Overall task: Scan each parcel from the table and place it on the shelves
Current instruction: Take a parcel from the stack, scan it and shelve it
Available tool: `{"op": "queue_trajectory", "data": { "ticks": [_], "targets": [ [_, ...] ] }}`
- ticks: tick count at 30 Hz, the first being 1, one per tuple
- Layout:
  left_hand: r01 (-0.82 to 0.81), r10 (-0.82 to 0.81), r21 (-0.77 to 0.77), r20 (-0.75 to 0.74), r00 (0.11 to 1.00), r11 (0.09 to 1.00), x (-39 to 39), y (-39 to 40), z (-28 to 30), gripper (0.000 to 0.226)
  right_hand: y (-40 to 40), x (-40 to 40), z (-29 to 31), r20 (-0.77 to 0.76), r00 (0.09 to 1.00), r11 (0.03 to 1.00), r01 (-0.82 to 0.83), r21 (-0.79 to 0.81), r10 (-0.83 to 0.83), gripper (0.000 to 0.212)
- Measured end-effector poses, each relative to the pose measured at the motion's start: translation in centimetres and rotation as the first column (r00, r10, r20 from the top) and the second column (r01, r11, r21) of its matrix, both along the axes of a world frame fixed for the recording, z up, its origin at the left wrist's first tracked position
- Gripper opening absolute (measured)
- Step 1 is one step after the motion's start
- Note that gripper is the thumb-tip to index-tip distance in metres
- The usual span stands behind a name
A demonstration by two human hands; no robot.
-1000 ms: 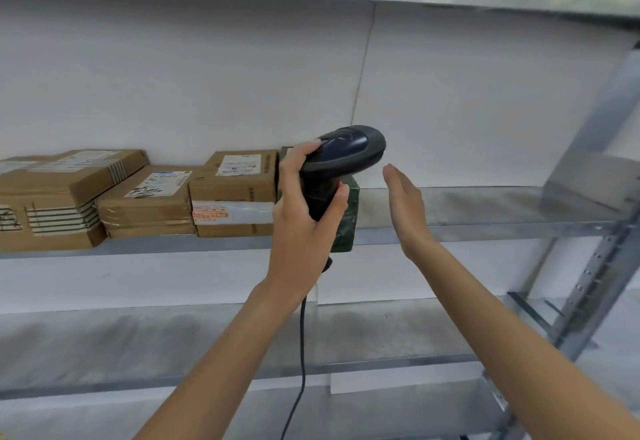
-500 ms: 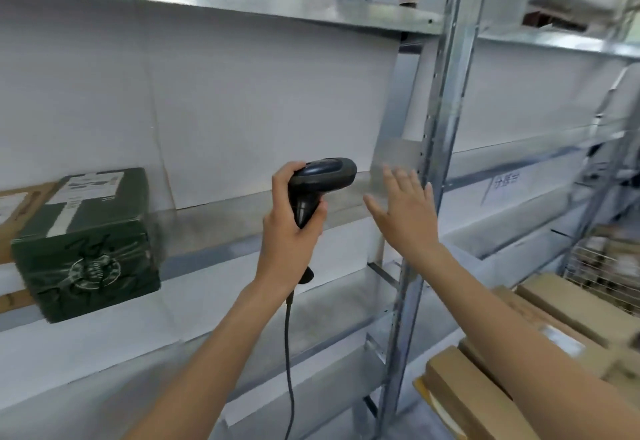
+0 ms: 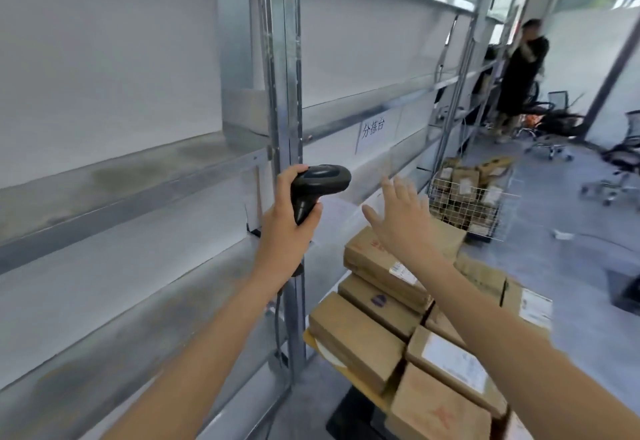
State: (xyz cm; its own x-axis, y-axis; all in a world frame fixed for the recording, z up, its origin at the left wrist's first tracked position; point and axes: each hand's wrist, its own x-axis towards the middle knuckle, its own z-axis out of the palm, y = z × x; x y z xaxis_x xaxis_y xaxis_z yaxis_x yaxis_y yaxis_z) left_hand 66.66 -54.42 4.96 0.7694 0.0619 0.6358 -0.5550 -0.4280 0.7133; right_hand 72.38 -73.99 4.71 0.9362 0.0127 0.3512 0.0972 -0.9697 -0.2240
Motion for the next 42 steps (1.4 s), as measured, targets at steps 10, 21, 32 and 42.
{"op": "queue_trajectory", "data": {
  "ticks": [10, 21, 32, 42],
  "targets": [
    [0.130, -0.117, 0.093, -0.130, 0.985, 0.987, 5.7, -5.4, -5.8, 0.060, -7.2, 1.0, -8.0, -0.159, 0.981, 0.992, 0.119, 0.034, -0.112, 0.072],
    [0.264, -0.236, 0.041, -0.330, 0.914, 0.964, 14.1, -8.6, -13.0, 0.061, -10.0, 8.6, -17.3, -0.379, 0.921, 0.995, 0.101, -0.004, -0.095, 0.089],
    [0.158, -0.224, -0.165, -0.549, 0.806, 0.974, 17.8, -8.4, -21.1, 0.062, -11.7, 15.7, -24.0, -0.590, 0.806, 0.999, 0.033, -0.013, -0.035, 0.120],
    [0.066, -0.253, -0.320, -0.589, 0.767, 0.945, 18.0, -7.7, -23.2, 0.057, -12.2, 18.5, -24.9, -0.588, 0.803, 0.960, -0.085, -0.265, -0.091, 0.123]
  ]
}}
